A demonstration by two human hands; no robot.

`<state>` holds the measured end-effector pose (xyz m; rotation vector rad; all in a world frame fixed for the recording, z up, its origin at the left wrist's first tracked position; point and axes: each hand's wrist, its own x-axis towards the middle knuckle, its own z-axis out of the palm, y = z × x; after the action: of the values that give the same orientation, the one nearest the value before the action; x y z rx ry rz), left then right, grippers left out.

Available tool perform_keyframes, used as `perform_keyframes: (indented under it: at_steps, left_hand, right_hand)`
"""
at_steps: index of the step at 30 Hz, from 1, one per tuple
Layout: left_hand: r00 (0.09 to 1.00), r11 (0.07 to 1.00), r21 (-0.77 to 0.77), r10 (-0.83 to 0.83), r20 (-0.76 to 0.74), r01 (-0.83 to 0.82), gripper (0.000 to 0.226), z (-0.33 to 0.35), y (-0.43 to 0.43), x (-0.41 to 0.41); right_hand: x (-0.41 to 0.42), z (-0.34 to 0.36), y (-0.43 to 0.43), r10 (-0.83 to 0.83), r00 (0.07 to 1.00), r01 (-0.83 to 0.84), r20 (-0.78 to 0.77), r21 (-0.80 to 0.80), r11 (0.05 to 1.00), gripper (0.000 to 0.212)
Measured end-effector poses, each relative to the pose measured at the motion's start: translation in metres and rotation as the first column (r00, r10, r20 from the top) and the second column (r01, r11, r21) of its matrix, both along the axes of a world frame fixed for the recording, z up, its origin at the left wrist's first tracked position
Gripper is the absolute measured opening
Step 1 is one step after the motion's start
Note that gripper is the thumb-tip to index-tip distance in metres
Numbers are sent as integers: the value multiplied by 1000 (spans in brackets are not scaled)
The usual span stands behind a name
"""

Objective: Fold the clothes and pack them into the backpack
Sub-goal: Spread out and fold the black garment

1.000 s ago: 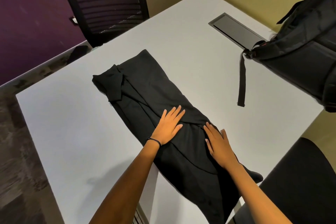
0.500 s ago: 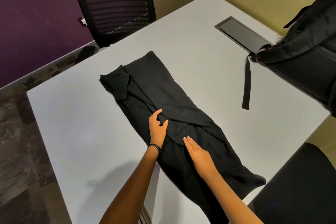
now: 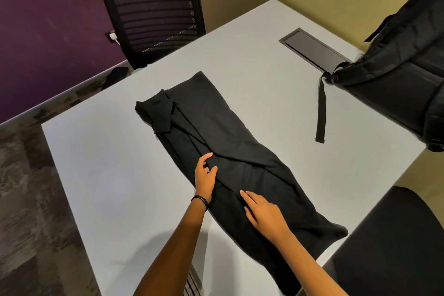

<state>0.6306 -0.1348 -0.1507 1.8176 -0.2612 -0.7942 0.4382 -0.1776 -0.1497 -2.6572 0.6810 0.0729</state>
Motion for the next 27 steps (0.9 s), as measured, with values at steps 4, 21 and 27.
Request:
perform_keyframes:
  at_steps: [4,21,27]
  left_hand:
    - [995,999,-35,12,-99,-16,35,5,-7,9]
    - [914,951,-73,266,-305,-301,39,17,-44,48]
    - [924,926,-84,354,-141,-368,38,28,-39,82]
  right_hand:
    - [14,-3,-2,-91,996,87,-16,-149,985,73]
    - [0,14,-33,145,934,-64,325,-246,967,23]
    - [-6,13,-40,110,974,-86,200,-125,988,29]
